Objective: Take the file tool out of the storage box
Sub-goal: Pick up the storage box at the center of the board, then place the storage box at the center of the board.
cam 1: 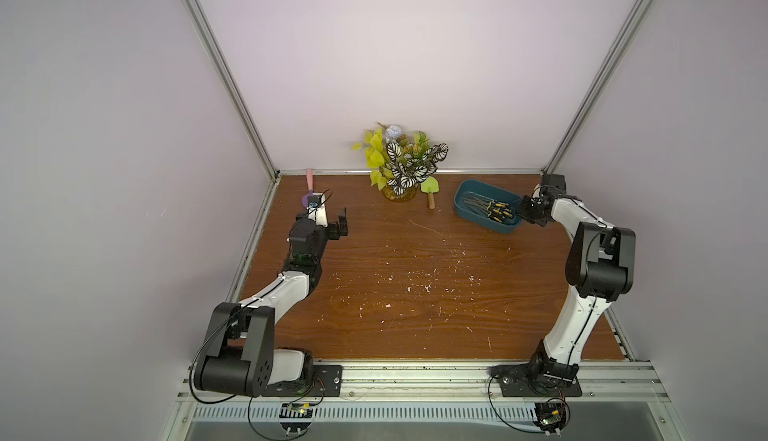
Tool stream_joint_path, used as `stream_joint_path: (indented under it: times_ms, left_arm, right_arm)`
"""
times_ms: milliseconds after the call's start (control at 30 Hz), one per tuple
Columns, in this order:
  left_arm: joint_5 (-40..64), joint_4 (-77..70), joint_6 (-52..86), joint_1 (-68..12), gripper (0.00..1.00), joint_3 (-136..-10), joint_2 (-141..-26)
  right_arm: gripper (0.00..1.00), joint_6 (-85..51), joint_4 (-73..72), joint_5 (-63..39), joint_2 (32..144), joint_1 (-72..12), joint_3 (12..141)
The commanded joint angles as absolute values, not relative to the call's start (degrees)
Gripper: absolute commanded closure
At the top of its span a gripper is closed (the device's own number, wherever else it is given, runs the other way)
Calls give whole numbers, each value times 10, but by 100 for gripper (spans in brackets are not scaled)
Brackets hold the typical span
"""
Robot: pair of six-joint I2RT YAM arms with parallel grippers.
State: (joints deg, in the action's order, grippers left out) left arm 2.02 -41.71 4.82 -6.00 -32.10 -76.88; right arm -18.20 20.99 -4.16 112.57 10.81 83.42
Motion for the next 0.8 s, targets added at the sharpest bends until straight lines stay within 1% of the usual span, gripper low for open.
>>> stream_joint_path:
  times_ms: [0,67,133,200,267,333,433,500,633,767]
  left_arm:
    - [45,-413,59,-66,0,-341,-777]
    - [56,-412,65,-67,0,-346,-783]
    - [68,-411,68,-68,0,-351,-790]
    - [74,-416,77,-69,0,-357,-806]
    - [90,-415,84,-72,0,-372,-829]
    - [100,-406,83,-79,0,-387,-842]
    - [107,-402,71,-90,0,-398,-849]
    - [118,-390,64,-92,0,-409,-854]
    - [140,-344,40,-93,0,-435,-859]
    - [143,-315,22,-95,0,-438,-849]
  right_arm:
    - [100,-58,275,5,1055,115,821]
    - [100,10,283,12,1022,115,797]
    - [100,105,274,-39,989,115,764]
    - [100,157,243,-67,966,117,731]
    - [100,215,247,-125,964,116,725]
    - [100,262,282,-172,976,115,739]
    - [100,316,344,-216,991,114,753]
    - [100,360,347,-250,984,107,733]
    - [100,389,294,-315,957,57,668]
    - [100,393,279,-324,978,-19,650]
